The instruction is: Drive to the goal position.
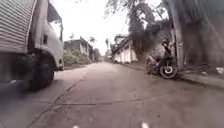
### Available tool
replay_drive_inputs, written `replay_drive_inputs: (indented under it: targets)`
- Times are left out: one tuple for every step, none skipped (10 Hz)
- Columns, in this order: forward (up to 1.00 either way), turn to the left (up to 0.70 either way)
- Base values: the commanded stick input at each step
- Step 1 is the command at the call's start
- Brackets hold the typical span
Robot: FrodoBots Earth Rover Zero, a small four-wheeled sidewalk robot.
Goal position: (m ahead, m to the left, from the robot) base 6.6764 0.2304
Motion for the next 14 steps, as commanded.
replay_drive_inputs:
  targets:
    - [0.85,0.01]
    - [0.85,0.01]
    - [0.85,0.01]
    - [0.85,0.01]
    - [0.85,0.01]
    - [0.85,0.01]
    - [0.85,0.01]
    - [0.85,0.01]
    - [0.85,0.01]
    - [0.85,0.01]
    - [0.85,0.01]
    - [0.85,0.01]
    - [0.85,0.01]
    - [0.85,0.01]
